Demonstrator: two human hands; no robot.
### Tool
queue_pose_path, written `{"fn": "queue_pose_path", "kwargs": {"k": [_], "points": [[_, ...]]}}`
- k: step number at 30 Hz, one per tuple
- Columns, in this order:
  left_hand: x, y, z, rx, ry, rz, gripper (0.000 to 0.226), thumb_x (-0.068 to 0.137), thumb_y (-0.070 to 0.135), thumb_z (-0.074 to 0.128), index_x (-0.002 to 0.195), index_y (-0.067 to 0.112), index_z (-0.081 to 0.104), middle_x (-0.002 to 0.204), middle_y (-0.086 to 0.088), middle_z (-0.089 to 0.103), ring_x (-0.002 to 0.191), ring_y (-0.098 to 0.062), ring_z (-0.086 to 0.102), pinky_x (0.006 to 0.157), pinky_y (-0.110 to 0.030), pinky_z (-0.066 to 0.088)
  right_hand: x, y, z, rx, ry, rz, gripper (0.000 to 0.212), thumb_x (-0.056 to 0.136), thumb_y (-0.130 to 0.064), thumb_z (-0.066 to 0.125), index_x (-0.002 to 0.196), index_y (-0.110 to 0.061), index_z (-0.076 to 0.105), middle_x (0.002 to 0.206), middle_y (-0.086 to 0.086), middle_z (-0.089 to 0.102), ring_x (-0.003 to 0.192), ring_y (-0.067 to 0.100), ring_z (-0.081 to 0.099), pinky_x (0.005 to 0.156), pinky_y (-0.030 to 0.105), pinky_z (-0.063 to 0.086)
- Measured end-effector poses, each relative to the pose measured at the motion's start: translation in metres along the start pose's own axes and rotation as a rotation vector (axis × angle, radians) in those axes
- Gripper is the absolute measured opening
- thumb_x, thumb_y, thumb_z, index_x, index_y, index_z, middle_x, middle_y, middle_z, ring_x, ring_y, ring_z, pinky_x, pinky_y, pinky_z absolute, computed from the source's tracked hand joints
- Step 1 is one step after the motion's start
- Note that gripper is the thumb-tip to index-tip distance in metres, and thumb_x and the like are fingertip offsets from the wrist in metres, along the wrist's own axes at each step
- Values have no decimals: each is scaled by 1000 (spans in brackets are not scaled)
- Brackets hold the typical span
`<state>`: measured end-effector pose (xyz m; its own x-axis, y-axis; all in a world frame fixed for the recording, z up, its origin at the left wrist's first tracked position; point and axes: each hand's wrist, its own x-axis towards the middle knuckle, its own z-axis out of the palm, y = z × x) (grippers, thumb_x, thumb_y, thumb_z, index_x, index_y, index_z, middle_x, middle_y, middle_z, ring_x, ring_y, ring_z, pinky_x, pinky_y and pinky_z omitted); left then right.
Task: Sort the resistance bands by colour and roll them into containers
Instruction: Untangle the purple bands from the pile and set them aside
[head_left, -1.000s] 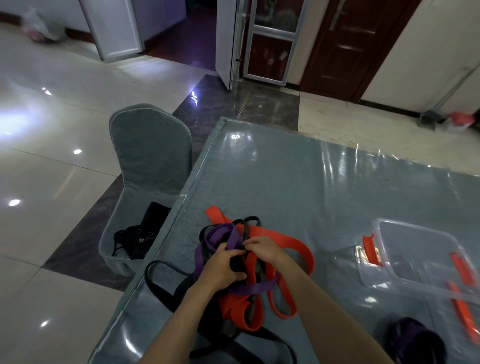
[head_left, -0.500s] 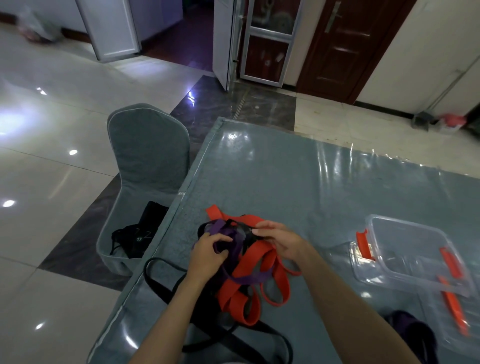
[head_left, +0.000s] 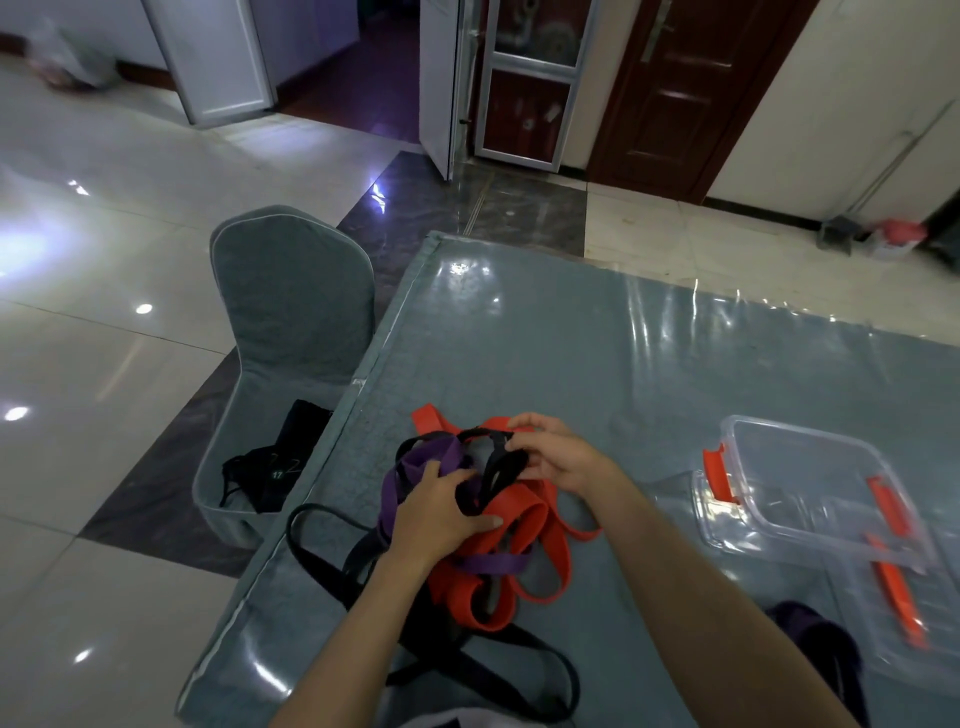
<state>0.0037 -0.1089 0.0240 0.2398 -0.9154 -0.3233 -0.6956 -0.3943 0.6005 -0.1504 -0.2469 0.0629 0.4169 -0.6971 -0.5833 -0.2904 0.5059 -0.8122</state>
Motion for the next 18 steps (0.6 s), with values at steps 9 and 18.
{"fn": "queue_pose_path", "kwargs": {"k": [9, 18], "points": [[-9, -1, 28, 232, -35, 14, 65, 79, 43, 84, 138, 39, 56, 141, -1, 39, 122, -32, 60, 95, -48, 53, 3, 4, 4, 301, 156, 37, 31, 87, 6, 54, 87, -25, 57, 72, -1, 60, 64, 16, 54, 63, 28, 39], [-2, -19, 17, 66, 183, 58, 55, 80, 0, 64, 125, 32, 67, 126, -5, 48, 106, -37, 66, 82, -47, 56, 11, -3, -19, -634, 449, -295, 24, 77, -6, 78, 87, -20, 62, 71, -5, 58, 62, 13, 55, 56, 23, 48]]}}
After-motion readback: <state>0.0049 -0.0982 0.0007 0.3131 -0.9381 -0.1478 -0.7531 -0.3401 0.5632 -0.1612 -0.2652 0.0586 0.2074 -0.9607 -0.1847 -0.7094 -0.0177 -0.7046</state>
